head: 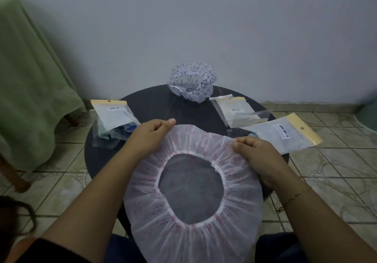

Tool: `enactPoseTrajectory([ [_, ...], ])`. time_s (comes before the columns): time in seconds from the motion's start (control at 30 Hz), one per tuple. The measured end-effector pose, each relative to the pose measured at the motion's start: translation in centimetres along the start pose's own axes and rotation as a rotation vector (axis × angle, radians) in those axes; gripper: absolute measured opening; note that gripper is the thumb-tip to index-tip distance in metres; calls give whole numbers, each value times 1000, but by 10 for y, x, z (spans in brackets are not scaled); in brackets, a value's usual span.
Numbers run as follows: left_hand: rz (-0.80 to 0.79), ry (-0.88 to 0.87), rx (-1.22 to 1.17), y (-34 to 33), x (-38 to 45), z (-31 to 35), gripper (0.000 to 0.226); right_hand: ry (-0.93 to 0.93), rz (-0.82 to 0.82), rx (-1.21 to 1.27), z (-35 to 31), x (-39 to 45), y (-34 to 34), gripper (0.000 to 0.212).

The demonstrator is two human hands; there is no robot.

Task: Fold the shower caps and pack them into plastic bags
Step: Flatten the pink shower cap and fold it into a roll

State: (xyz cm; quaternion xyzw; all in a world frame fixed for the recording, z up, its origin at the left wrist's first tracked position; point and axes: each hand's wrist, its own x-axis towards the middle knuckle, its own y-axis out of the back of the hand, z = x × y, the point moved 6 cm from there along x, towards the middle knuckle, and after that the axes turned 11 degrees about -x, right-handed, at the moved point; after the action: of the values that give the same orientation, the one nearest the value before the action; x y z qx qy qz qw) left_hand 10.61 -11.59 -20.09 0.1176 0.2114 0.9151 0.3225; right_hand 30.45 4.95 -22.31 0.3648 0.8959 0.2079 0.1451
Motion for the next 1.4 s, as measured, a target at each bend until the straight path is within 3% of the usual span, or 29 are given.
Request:
enactPoseTrajectory([
  [0.13,-11,10,9,-4,5,-4,29,-53,24,0,4,0,-2,27],
  [0.3,89,59,-91,5,5,-11,39,-117,144,-29,11,4,6,42],
  [0.47,82,98,-55,2,2,-20,41,-131,111,-56,14,6,3,51],
  [0.63,208,152,11,16,5,-34,36,-158,63,-9,17,7,6,43],
  [0.73,238,149,100,18,5,-41,19,-140,52,-26,15,5,5,31],
  [0.8,255,44,272,15,2,-36,30,-73,102,-156,13,6,5,38],
  [0.87,283,-207,434,7,-4,-18,42,58,231,-395,5,2,5,40],
  [0.93,206,-408,476,-7,-11,-1,43,273,366,-668,-12,-9,-2,36],
  [1.0,-9,-454,490,-29,-15,2,46,407,313,-805,-22,-17,-19,43],
  [1.1,-310,-310,603,-58,-16,-21,54,371,28,-947,-11,-17,-45,65],
  [1.17,-428,-150,704,-63,-14,-38,53,303,-127,-986,2,-14,-54,71],
  [1.27,-465,-60,765,-60,-13,-45,55,270,-235,-1065,14,-11,-61,74],
  [1.4,-450,-12,829,-53,-18,-38,55,326,-225,-997,8,-9,-61,69],
])
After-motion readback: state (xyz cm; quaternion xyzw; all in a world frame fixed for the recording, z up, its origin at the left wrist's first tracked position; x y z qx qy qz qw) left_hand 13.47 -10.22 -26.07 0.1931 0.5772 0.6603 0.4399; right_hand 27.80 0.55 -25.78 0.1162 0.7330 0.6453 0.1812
